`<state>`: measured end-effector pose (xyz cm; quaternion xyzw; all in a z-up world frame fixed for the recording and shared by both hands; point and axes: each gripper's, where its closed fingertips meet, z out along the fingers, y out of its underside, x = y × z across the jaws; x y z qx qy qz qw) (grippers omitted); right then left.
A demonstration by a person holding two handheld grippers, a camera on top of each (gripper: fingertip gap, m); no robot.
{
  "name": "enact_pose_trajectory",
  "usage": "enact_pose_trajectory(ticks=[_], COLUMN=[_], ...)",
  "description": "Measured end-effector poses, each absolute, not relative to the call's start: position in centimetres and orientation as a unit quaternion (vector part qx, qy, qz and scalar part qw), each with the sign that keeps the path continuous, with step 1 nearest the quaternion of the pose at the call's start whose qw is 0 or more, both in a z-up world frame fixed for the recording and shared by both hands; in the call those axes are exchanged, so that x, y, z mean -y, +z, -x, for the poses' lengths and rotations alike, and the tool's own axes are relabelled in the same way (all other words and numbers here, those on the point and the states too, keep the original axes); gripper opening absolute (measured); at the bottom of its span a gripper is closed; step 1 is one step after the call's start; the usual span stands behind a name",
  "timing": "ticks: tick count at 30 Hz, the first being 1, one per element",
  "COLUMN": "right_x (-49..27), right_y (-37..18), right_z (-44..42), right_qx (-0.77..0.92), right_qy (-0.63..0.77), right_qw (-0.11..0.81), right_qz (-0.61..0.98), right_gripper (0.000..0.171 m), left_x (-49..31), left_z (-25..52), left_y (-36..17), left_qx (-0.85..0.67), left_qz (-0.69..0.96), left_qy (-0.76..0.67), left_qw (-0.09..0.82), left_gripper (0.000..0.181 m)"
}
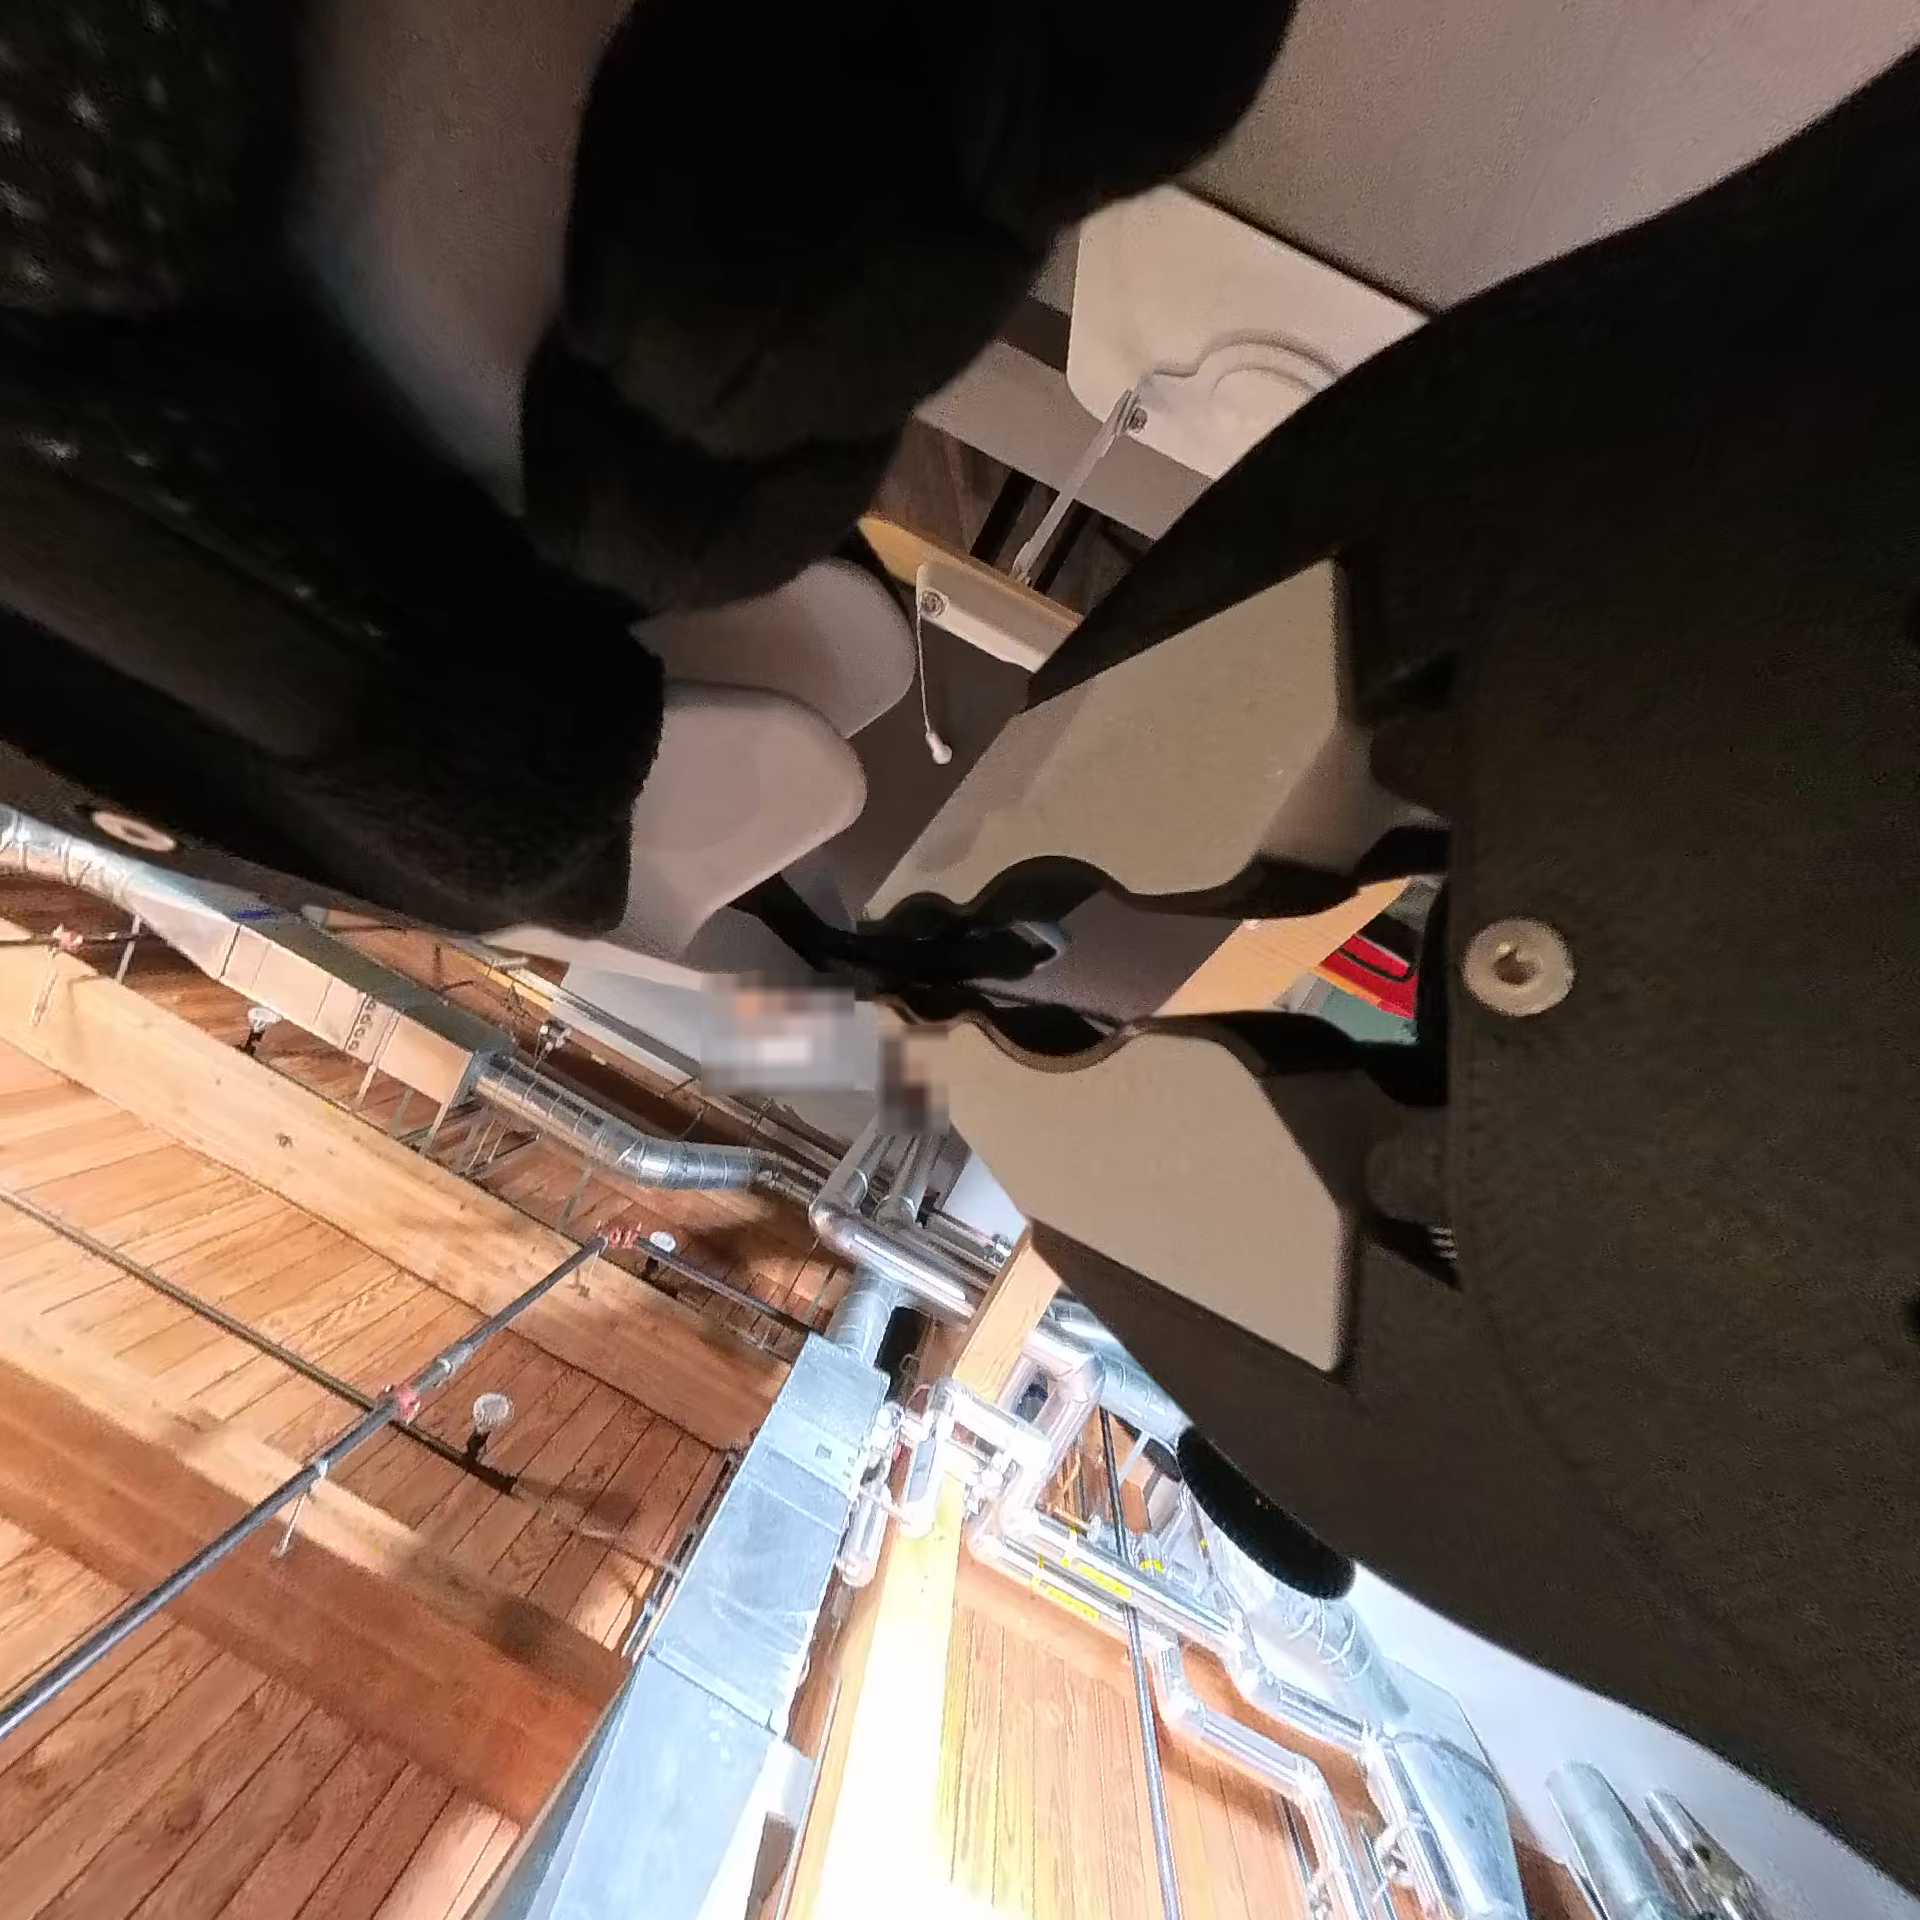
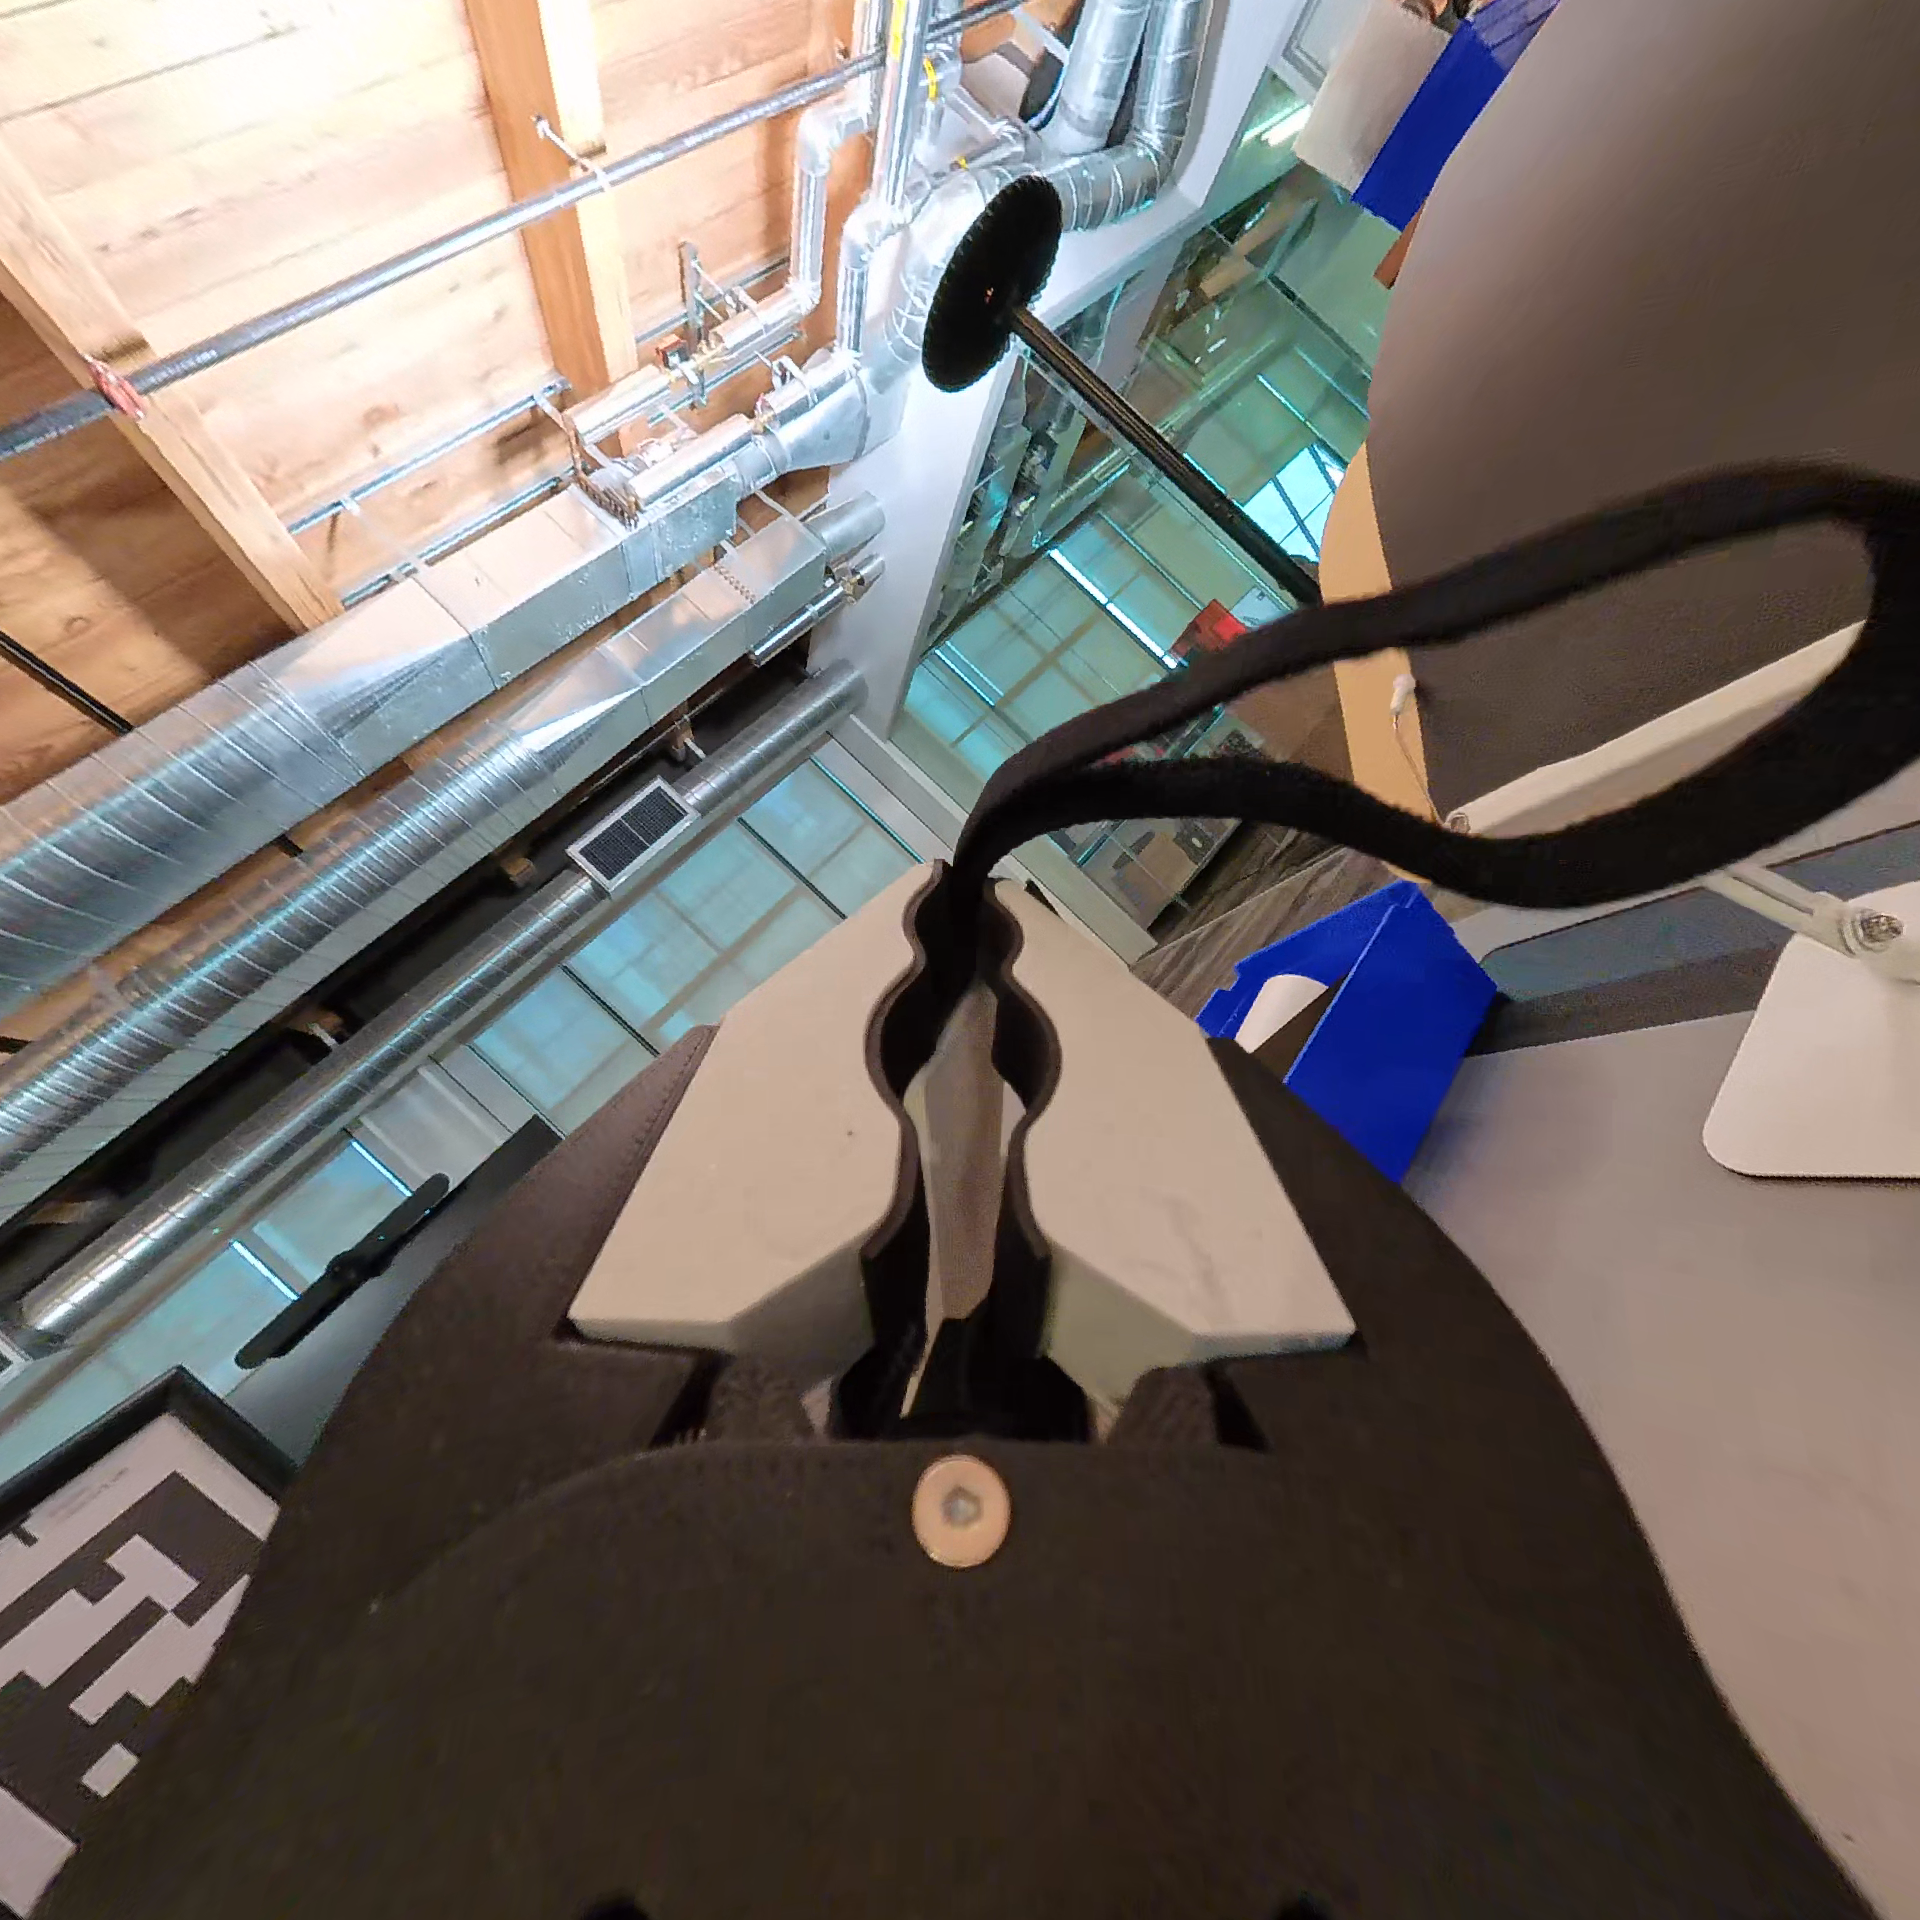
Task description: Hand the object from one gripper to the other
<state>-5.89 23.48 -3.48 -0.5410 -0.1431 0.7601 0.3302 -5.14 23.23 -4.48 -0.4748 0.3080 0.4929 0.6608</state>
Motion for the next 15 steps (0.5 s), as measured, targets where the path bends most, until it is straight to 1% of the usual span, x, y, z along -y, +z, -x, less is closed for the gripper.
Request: enact_pose_trajectory(ticks=[1, 3, 4, 5, 6, 7, 8, 9, 10, 11, 12, 14, 15], right_x=[-23.6, -23.7, -23.7, -23.8, -23.7, -23.9, -24.2, -24.0, -23.2, -22.5, -22.0, -21.1, -20.5], right_y=[-3.5, -3.6, -3.8, -4.1, -4.7, -5.2, -5.8, -6.5, -7.0, -7.0, -7.3, -9.0, -10.0], right_z=[5.9, 5.9, 6.0, 6.2, 6.6, 6.7, 6.5, 6.6, 6.6, 6.4, 6.1, 5.9, 5.7], right_qx=[0.144, 0.15, 0.158, 0.17, 0.187, 0.202, 0.22, 0.253, 0.285, 0.305, 0.329, 0.4, 0.437], right_qy=[0.758, 0.755, 0.751, 0.746, 0.741, 0.732, 0.72, 0.705, 0.708, 0.72, 0.717, 0.673, 0.65], right_qw=[0.332, 0.335, 0.335, 0.33, 0.318, 0.315, 0.327, 0.325, 0.301, 0.276, 0.268, 0.269, 0.263], right_qz=[0.542, 0.544, 0.547, 0.553, 0.562, 0.569, 0.572, 0.577, 0.572, 0.559, 0.554, 0.562, 0.563], right_gripper=[0.001, 0.002, 0.007, 0.027, 0.051, 0.059, 0.054, 0.054, 0.062, 0.061, 0.058, 0.054, 0.051], left_x=[-23.3, -23.4, -23.6, -23.7, -23.8, -23.9, -24.0, -24.1, -24.0, -23.8, -23.6, -23.0, -22.6], left_z=[5.1, 5.2, 5.5, 5.9, 6.3, 6.8, 7.3, 8.0, 8.6, 8.8, 9.3, 10.4, 10.5], left_y=[-4.6, -4.8, -4.9, -5.1, -5.1, -5.2, -5.7, -6.1, -5.9, -6.2, -6.7, -6.7, -7.2], left_qx=[-0.312, -0.321, -0.325, -0.331, -0.338, -0.347, -0.367, -0.382, -0.391, -0.409, -0.423, -0.453, -0.466], left_qz=[0.479, 0.491, 0.506, 0.525, 0.539, 0.556, 0.582, 0.605, 0.617, 0.638, 0.667, 0.685, 0.71], left_qy=[0.489, 0.486, 0.478, 0.47, 0.466, 0.458, 0.442, 0.434, 0.431, 0.404, 0.38, 0.379, 0.345], left_qw=[0.658, 0.648, 0.64, 0.628, 0.615, 0.6, 0.576, 0.547, 0.53, 0.512, 0.481, 0.426, 0.4], left_gripper=[0.005, 0.003, 0.002, 0.002, 0.001, 0.001, 0.001, 0.001, 0.001, 0.001, 0.002, 0.001, 0.001])
